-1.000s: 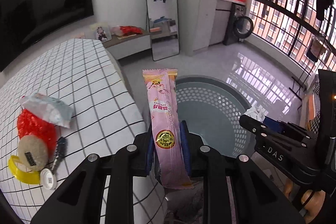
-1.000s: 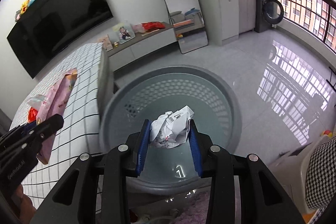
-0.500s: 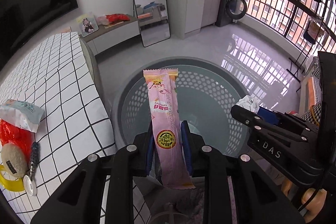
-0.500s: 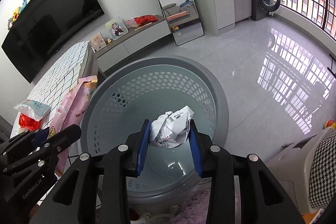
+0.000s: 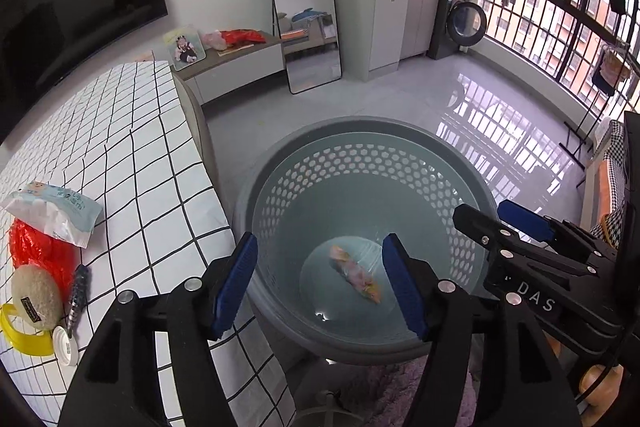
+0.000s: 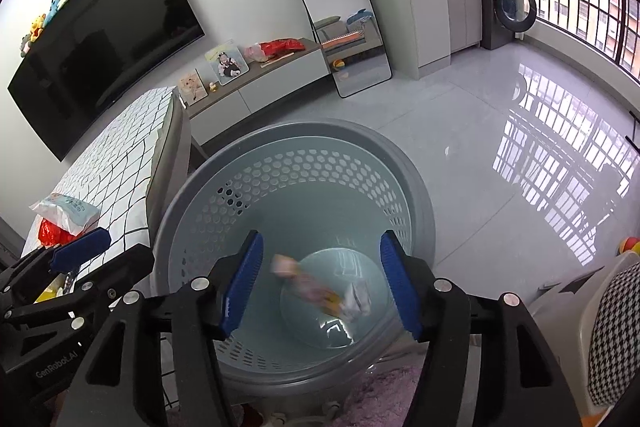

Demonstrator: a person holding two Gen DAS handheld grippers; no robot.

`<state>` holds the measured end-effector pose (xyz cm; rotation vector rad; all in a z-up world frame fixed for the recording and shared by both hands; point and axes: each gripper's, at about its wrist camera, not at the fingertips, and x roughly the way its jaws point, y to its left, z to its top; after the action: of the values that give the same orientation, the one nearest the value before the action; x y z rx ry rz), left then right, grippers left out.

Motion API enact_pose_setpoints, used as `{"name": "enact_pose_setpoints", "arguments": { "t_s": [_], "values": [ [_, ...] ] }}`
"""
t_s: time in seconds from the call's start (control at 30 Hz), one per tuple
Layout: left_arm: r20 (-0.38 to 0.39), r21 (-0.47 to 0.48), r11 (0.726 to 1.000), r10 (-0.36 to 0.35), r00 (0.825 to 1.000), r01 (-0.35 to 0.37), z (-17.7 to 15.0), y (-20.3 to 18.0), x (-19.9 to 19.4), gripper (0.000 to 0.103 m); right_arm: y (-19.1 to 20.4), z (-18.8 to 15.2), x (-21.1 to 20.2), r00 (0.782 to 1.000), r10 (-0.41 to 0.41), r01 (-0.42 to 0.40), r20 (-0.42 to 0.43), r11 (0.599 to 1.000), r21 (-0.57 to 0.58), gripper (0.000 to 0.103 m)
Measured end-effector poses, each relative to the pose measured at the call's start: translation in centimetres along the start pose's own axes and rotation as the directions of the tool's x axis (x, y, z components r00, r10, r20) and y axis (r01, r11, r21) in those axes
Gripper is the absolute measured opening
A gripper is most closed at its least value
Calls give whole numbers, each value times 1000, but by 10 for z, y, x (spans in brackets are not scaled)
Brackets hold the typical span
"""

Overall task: Collect trash
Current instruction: 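Move both tools back toward the remaining trash on the table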

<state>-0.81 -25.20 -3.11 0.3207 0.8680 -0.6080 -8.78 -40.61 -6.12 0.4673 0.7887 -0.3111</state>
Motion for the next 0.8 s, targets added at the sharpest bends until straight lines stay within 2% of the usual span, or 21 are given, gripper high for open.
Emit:
{"name": "enact_pose_setpoints", "arguments": {
  "t_s": [0.57,0.8],
  "values": [
    [25,-34,999,33,999,-33,-3,12,-8,76,4,-4,-7,1000,9,-9,-1,1000,-3,59],
    [52,-58,997,62,997,-59,-9,27,-21,79,21,-9,-12,1000,27,-27,4,999,-33,59]
  ]
}}
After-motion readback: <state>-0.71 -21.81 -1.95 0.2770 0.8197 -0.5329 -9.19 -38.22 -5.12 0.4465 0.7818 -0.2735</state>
